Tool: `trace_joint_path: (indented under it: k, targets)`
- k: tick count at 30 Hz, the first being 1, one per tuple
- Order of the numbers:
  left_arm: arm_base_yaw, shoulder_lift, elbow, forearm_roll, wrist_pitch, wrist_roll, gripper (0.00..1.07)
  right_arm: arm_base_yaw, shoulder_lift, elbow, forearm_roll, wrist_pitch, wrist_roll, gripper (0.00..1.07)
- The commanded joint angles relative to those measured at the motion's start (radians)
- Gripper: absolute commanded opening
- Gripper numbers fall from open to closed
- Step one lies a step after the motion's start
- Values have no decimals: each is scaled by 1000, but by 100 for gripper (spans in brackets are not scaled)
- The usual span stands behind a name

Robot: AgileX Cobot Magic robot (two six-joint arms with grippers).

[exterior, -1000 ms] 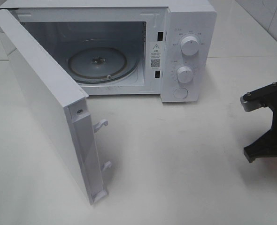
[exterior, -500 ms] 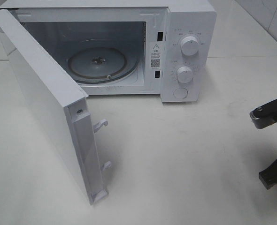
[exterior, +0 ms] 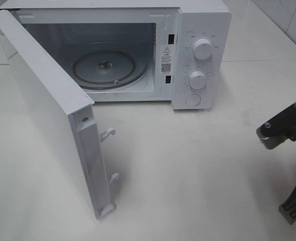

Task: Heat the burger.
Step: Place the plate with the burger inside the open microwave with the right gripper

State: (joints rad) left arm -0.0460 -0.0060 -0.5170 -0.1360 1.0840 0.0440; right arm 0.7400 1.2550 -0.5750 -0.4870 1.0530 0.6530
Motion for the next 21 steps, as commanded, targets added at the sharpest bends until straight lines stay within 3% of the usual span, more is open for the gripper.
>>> trace_joint_path:
  k: [1,4,6,12,14,21]
  targets:
    - [2,-5,2,-7,-14,-1,100,63,-12,1,-45,67,7,0]
    - [2,-5,2,-7,-14,-1,100,99,-12,1,-46,73,5,0]
    - [2,-5,2,-7,-14,-1,100,186,-12,1,-47,72,3,0]
    - [2,-5,2,-7,-14,-1,100,263,-12,0,-54,73,-2,0]
    - [2,-5,2,-7,-14,-1,100,334,-12,0,-59,72,-25,0]
    - [2,-5,2,-7,-14,-1,100,403,-12,0,-92,70,-63,0]
